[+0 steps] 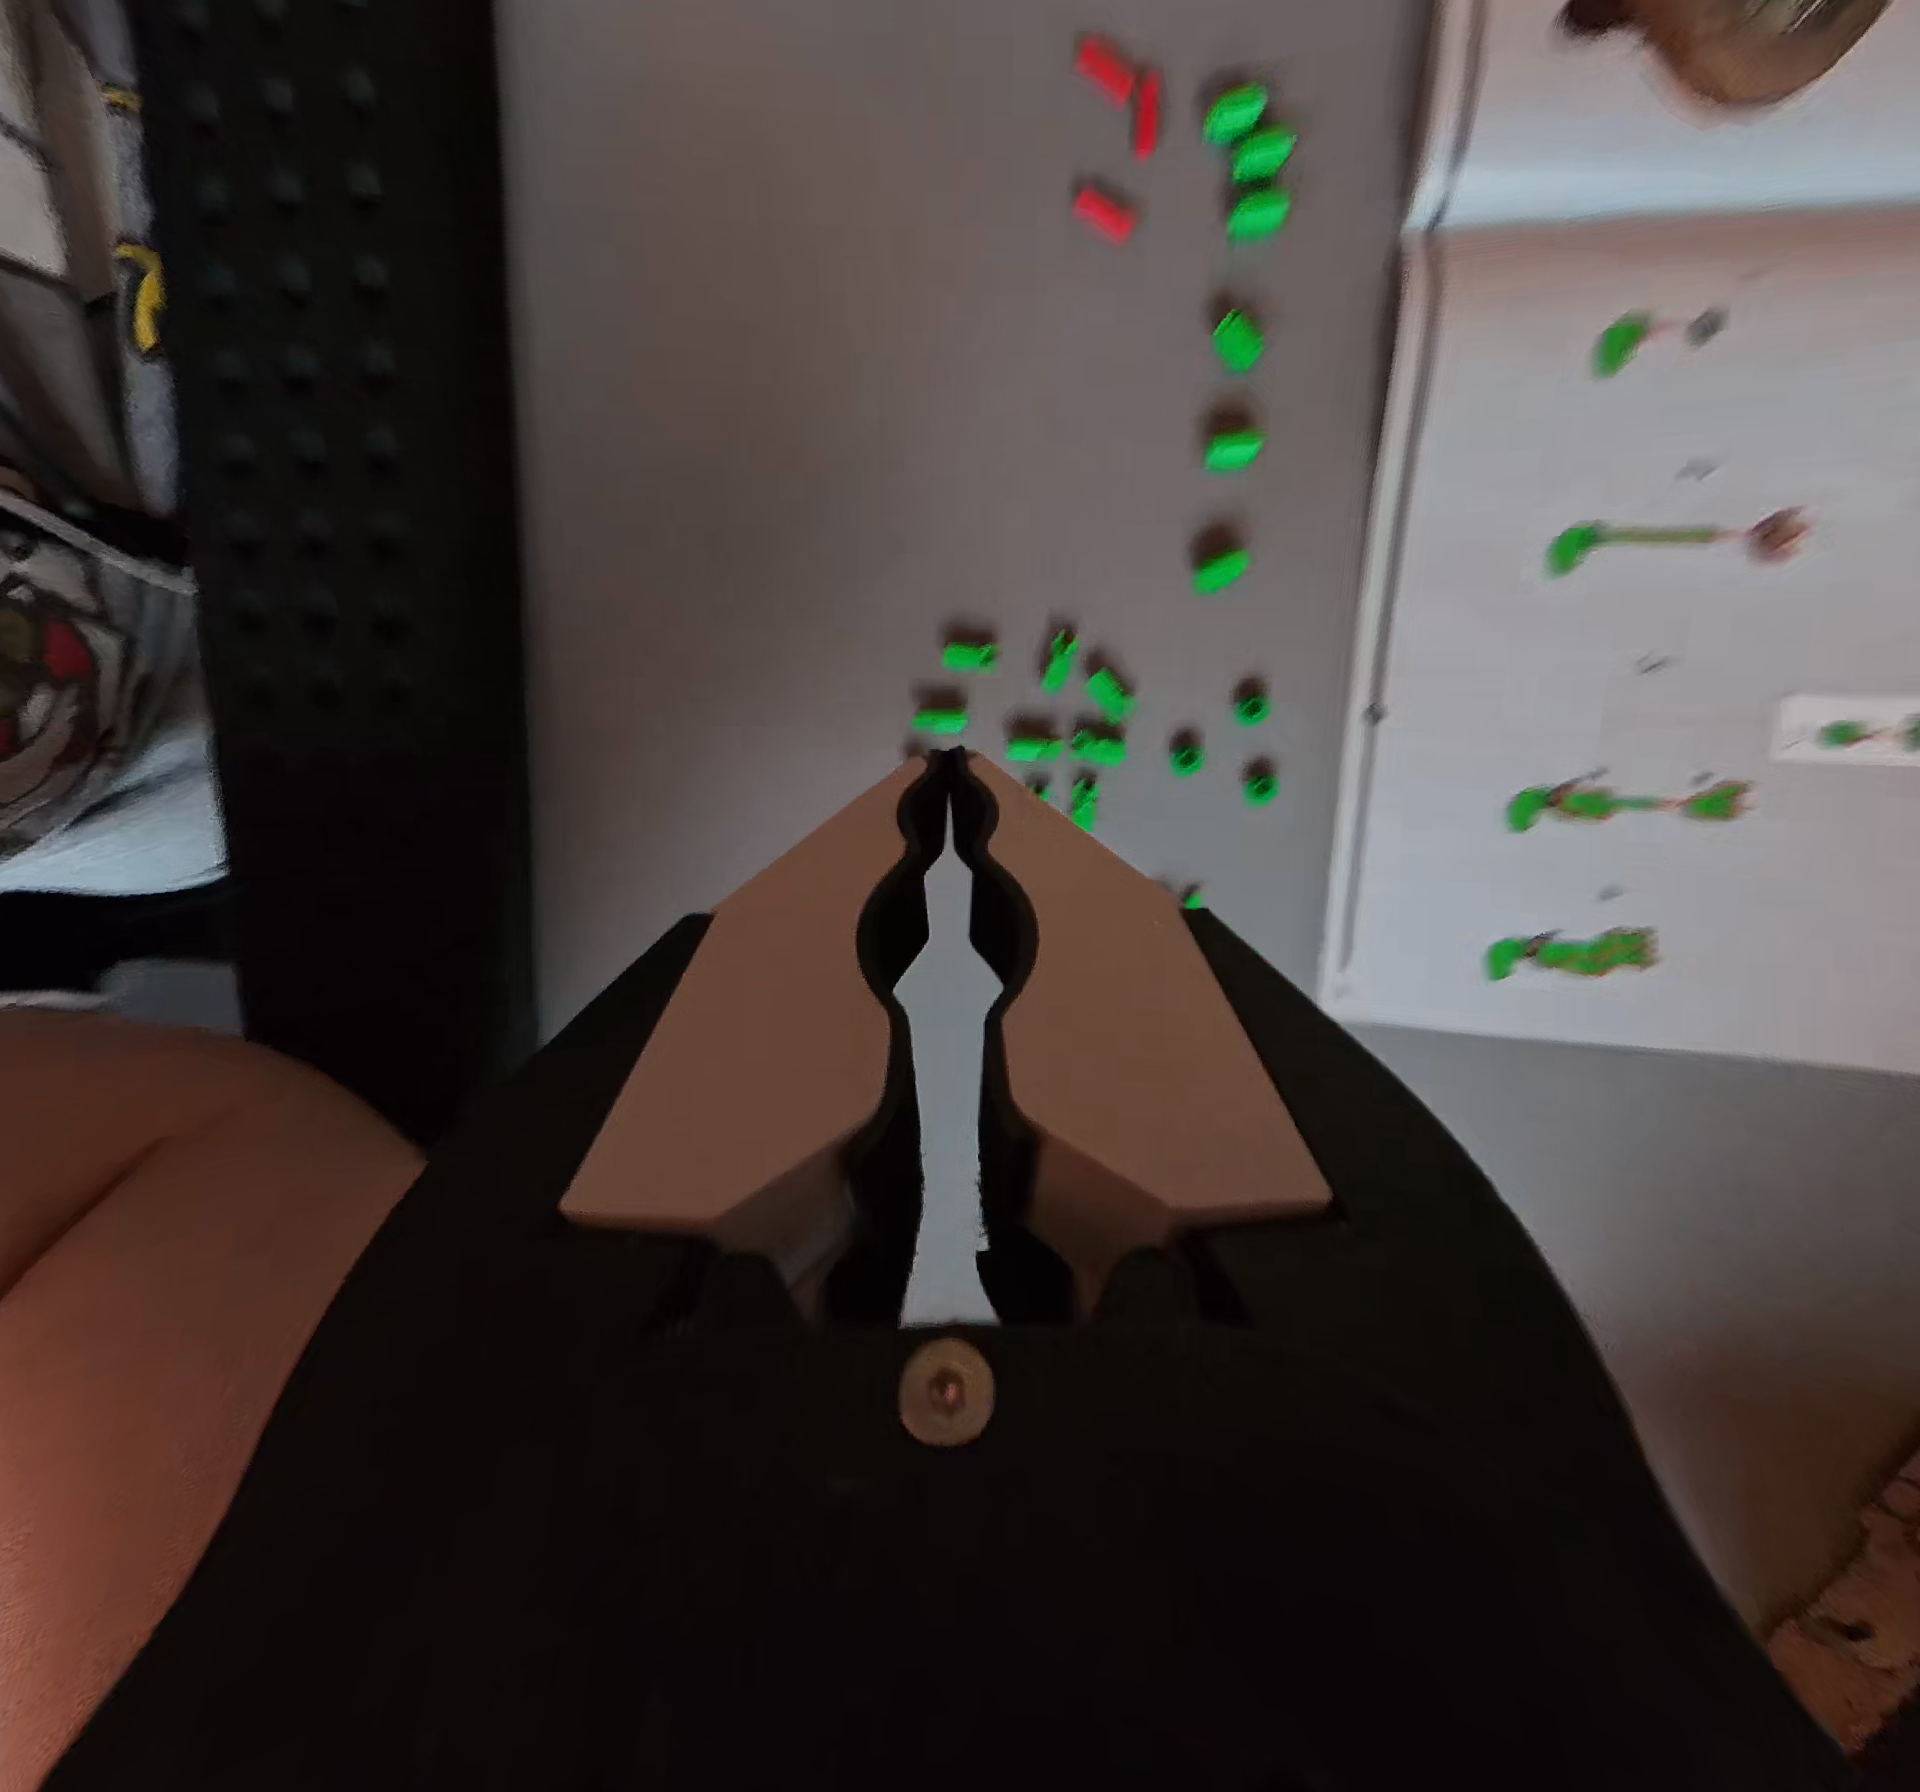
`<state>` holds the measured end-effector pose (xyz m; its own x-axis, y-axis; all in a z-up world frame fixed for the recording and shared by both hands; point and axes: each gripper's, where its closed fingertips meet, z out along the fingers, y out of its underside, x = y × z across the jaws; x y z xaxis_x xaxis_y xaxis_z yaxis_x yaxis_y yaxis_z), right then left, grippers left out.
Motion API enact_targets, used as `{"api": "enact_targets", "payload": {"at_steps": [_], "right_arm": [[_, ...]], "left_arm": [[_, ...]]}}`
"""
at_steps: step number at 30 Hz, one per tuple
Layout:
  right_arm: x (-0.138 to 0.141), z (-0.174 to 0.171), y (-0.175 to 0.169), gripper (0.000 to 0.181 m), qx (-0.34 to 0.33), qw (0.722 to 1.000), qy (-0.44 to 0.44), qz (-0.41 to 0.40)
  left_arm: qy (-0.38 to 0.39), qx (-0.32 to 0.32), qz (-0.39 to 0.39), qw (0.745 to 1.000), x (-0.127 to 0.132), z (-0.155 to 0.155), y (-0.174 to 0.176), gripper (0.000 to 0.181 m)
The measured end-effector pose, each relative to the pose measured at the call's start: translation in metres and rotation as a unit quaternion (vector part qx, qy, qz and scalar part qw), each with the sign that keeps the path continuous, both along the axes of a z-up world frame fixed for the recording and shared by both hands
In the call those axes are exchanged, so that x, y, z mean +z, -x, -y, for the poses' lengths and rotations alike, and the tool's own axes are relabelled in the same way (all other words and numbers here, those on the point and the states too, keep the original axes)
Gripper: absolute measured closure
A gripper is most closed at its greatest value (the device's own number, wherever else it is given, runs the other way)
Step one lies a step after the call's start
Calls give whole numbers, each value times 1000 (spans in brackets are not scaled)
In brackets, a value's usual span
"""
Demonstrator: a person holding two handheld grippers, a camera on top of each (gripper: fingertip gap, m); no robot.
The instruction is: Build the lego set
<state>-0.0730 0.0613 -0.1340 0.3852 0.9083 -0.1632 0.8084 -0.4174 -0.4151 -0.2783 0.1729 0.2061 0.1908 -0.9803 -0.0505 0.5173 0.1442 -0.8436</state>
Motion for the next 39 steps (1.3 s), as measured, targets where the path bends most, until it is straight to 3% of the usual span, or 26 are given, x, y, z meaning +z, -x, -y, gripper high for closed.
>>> {"api": "enact_targets", "payload": {"at_steps": [1,5,9,11,12,16,17,19,20,21,24,25,29,30,32,36,37,39], "right_arm": [[5,-16,10,181,1,999,-39,-15],[26,-72,59,181,-24,984,-151,-90],[27,-88,86,181,-23,977,-185,-106],[23,-88,79,181,-20,979,-190,-77],[23,-87,72,181,-22,979,-189,-67],[40,-92,39,181,-74,974,-201,-76],[46,-92,32,181,-87,971,-204,-85],[56,-91,19,181,-102,967,-217,-91],[59,-90,13,181,-105,965,-224,-86],[62,-88,7,181,-107,964,-229,-78],[70,-84,-6,181,-115,960,-245,-70],[72,-84,-8,181,-117,959,-248,-73],[69,-82,-15,181,-115,961,-244,-61],[67,-83,-20,181,-118,961,-246,-48],[69,-83,-25,181,-124,959,-252,-42],[81,-81,-28,181,-129,953,-270,-52],[83,-81,-28,181,-130,951,-275,-53],[86,-80,-28,181,-130,950,-278,-59]], "left_arm": [[-1,1,0,1000,0,0,1,181],[-3,2,5,1000,2,1,4,181],[-3,18,-18,1000,-1,-5,6,181],[7,31,-156,987,-33,-15,-5,181],[18,31,-244,969,-59,-18,-10,181],[62,-49,-503,861,-176,-9,-26,181],[77,-64,-573,814,-210,-10,-28,181],[108,-34,-710,695,-272,-29,-17,181],[124,-25,-745,655,-291,-35,-14,181],[136,-41,-756,639,-301,-32,-17,181],[124,-91,-756,636,-308,-17,-36,181],[116,-92,-772,619,-313,-14,-31,181],[165,-73,-853,490,-347,-13,35,181],[183,-72,-853,484,-349,-15,39,181],[186,-94,-833,513,-342,-11,25,181],[39,-143,-814,561,-329,17,-20,181],[6,-138,-812,568,-330,19,-32,181],[-12,-127,-822,554,-339,21,-49,181]]}}
